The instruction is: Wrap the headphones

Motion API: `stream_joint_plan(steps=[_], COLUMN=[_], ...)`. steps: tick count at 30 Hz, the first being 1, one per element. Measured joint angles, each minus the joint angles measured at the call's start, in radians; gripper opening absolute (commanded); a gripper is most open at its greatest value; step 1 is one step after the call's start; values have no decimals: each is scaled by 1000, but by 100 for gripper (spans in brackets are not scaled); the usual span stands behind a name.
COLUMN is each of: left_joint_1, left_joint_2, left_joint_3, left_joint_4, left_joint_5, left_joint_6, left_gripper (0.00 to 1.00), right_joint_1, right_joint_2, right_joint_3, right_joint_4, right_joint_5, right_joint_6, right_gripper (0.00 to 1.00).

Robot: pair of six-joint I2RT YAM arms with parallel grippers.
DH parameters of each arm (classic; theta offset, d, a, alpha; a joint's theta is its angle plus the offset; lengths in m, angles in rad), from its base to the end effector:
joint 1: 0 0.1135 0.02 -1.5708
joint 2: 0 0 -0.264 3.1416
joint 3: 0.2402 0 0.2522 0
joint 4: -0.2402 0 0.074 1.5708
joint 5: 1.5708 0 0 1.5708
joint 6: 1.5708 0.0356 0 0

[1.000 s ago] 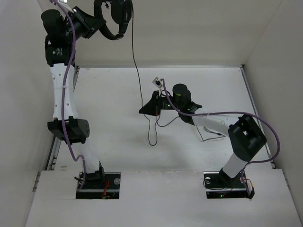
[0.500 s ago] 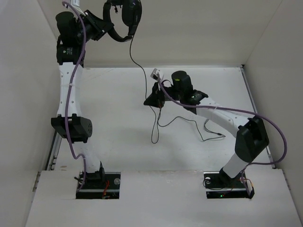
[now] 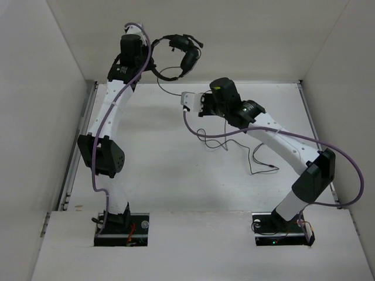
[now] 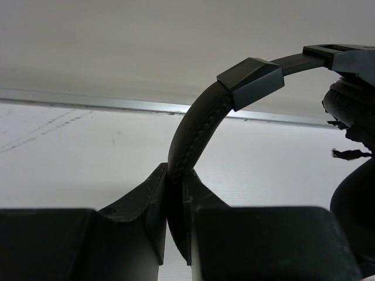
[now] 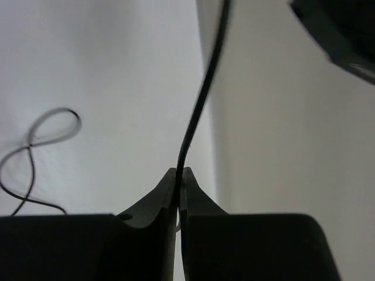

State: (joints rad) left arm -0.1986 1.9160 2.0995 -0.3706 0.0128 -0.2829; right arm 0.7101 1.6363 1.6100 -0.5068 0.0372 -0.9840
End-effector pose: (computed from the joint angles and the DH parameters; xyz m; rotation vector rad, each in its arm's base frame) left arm 0.4380 -0.0886 0.4452 -0.0653 1.7706 -0.3610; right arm 0.2876 0.2455 0.3748 -1.5662 1.4140 -0.2034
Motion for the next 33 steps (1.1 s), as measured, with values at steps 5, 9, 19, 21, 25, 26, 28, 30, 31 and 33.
stream_joint_plan(steps=[5,9,19,21,25,26,28,30,31,33], left_joint_1=[-65,-103,-180,-201,-237,-246,-264,-281,-293,-320], left_joint_2=[0,0,11,19,39,42,43,40,39,20], left_joint_3=[-37,-79,-130,-130,-130,-130,-130,-130,-131,-150], left_joint_4=[-39,-104,-240,-241,-255,-261,-272,-274,-273,-265], left_joint_5=[-99,-140,-144,-141,-114,-102,-77,-51,-36,-15], left_joint_6=[148,244,346,352,364,365,368,373,377,389], left_gripper=[1,1,1,1,1,1,0,0,0,0], right_joint_1=[-96,-216,-257,-238,-200,-195,-196,-215,-230,-270], right_joint_2=[-8,-10,-145,-182,-208,-207,-200,-188,-183,-176], right_joint_3=[34,121,128,93,46,35,17,2,-8,-33], right_joint_4=[26,132,433,466,505,511,516,517,517,516], right_joint_5=[158,224,206,187,141,126,101,72,57,34], right_joint_6=[-226,-336,-423,-423,-422,-420,-404,-373,-351,-299], right_gripper=[0,0,0,0,0,0,0,0,0,0])
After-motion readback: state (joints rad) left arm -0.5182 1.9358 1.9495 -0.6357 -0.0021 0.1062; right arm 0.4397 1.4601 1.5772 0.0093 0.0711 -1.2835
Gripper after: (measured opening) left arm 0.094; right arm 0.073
